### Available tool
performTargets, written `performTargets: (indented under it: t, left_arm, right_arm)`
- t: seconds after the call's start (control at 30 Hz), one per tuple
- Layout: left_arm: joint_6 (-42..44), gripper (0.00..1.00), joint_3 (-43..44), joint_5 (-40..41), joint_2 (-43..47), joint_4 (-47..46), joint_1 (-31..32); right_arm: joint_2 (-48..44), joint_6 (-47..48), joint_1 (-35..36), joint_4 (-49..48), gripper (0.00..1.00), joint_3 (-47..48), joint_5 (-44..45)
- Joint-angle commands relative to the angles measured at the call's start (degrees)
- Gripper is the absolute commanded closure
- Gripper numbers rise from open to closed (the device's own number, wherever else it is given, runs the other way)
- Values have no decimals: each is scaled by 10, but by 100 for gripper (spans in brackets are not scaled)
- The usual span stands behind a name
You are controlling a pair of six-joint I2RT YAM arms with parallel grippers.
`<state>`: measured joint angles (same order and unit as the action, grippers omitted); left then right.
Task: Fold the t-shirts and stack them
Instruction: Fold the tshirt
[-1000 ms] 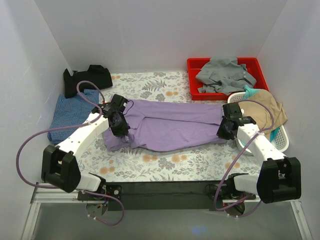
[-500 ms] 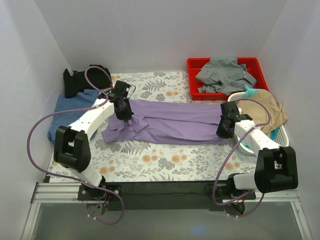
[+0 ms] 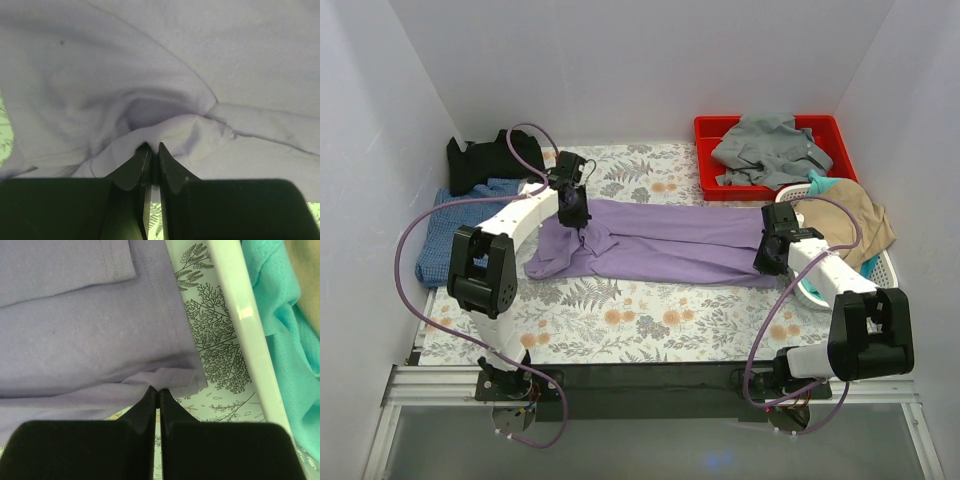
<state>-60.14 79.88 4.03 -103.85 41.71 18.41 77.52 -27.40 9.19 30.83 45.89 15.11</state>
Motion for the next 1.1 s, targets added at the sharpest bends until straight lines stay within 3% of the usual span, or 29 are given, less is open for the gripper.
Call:
performTargets:
  t: [0.0, 0.53, 0.87, 0.9, 0.93, 0.97, 1.0, 1.07]
  left_arm:
    - [37, 93, 44, 24, -6, -14, -10]
    - [66, 92, 19, 79, 1, -22, -39]
    - [63, 90, 33, 94, -24, -29, -40]
    - [63, 89, 35, 93, -25, -30, -40]
    - [65, 89, 38, 92, -28, -30, -40]
    - [67, 87, 41, 88, -30, -30, -40]
    - [65, 86, 46, 88, -32, -28, -40]
    - [62, 84, 48, 93, -33, -30, -40]
  right_arm:
    - [10, 3, -5, -29, 99, -1, 31]
    - [19, 29, -4, -102, 98, 9, 15]
    - [18, 46, -5, -145, 80, 7, -6]
    - [10, 52, -5, -154, 76, 2, -8]
    - [8, 53, -4, -161, 54, 2, -4]
    - [4, 55, -4, -164, 42, 5, 1]
    - [2, 57, -4, -166, 36, 7, 7]
    - [-5, 63, -4, -179, 33, 5, 10]
